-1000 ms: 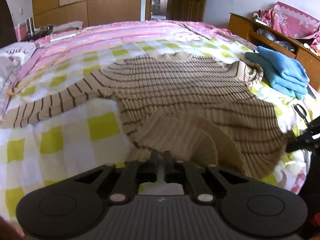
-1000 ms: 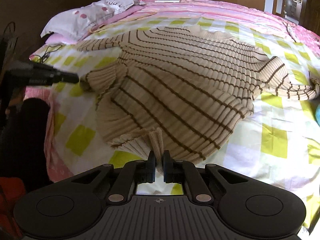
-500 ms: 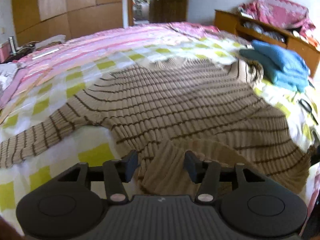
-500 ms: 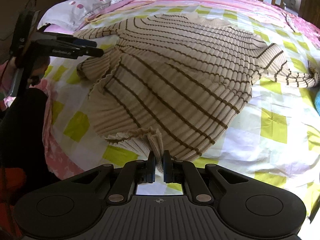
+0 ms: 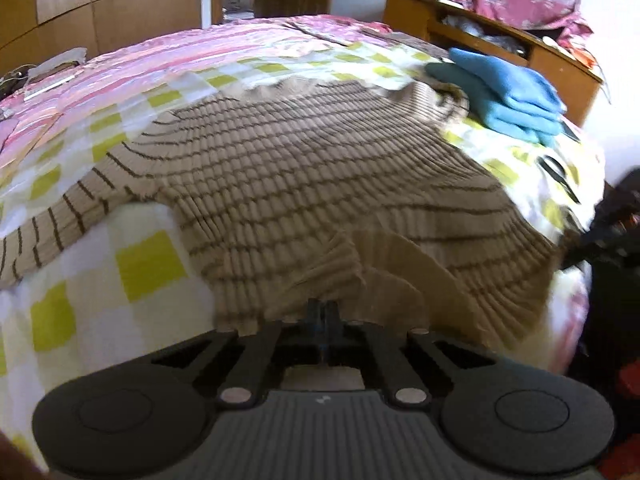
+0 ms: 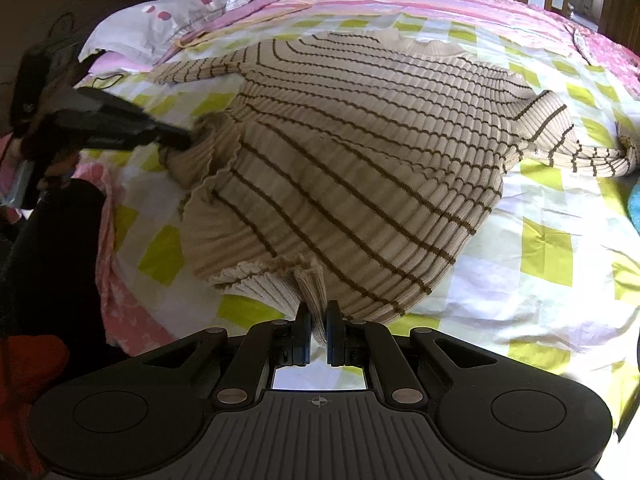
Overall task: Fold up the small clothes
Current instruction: 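Grasp the sweater hem with the left tool while the right tool grasps the hem too, then pull the hem with both tools to spread the sweater flat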
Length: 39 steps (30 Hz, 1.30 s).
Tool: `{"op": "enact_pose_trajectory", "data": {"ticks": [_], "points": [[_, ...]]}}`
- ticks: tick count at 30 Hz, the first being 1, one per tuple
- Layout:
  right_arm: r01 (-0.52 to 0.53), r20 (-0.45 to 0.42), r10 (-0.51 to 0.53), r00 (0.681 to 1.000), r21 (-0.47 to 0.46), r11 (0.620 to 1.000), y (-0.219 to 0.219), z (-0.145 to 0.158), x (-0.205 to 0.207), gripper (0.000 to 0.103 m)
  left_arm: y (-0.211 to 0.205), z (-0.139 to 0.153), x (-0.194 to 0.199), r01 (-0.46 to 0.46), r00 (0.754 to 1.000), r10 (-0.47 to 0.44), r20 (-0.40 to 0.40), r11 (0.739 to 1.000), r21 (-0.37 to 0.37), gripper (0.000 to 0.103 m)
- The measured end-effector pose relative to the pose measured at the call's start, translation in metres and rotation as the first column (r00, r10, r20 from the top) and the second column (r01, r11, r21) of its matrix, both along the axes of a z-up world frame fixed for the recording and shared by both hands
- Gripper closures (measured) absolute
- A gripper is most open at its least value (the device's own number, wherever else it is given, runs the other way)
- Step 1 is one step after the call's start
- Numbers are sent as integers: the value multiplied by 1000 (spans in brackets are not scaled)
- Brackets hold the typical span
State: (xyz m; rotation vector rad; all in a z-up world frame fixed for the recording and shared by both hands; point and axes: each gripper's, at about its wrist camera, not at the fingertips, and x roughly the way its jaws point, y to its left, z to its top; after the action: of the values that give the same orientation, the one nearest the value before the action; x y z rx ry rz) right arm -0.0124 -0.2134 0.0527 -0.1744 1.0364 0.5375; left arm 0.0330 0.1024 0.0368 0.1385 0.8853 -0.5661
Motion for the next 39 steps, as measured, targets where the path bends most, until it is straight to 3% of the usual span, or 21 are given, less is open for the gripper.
{"op": "enact_pose_trajectory", "data": {"ticks": [7, 14, 18, 22, 28, 33, 38, 39], "points": [[-27, 15, 28, 1000, -69, 997, -7, 6, -23, 97, -4, 11, -55, 23, 1000, -23, -11, 999, 29, 95], [-5, 4, 5, 1000, -124, 992, -14, 3, -32, 94, -9, 14, -69, 15, 1000, -14, -16, 998, 59, 95], [42, 10, -42, 999, -70, 997, -20, 8, -35, 91, 3, 12, -63, -116, 992, 116, -39, 993, 10, 88], [115, 4, -115, 993, 2, 993, -22, 5, -28, 83, 10, 0, -52, -279, 958, 279, -63, 960, 2, 75], [264, -54, -261, 964, 51, 963, -36, -13, -15, 68, 6, -13, -38, -378, 920, 377, -107, 926, 10, 58], [366, -127, -352, 927, 103, 925, -46, -32, -6, 68, -3, -23, -30, -404, 905, 405, -128, 914, 35, 57], [377, -184, -348, 919, 154, 913, -40, -44, -5, 68, -6, -28, -26, -411, 899, 414, -146, 910, 52, 59], [373, -187, -342, 921, 165, 913, -38, -45, -5, 68, -5, -28, -25, -412, 897, 415, -152, 910, 48, 70]]}}
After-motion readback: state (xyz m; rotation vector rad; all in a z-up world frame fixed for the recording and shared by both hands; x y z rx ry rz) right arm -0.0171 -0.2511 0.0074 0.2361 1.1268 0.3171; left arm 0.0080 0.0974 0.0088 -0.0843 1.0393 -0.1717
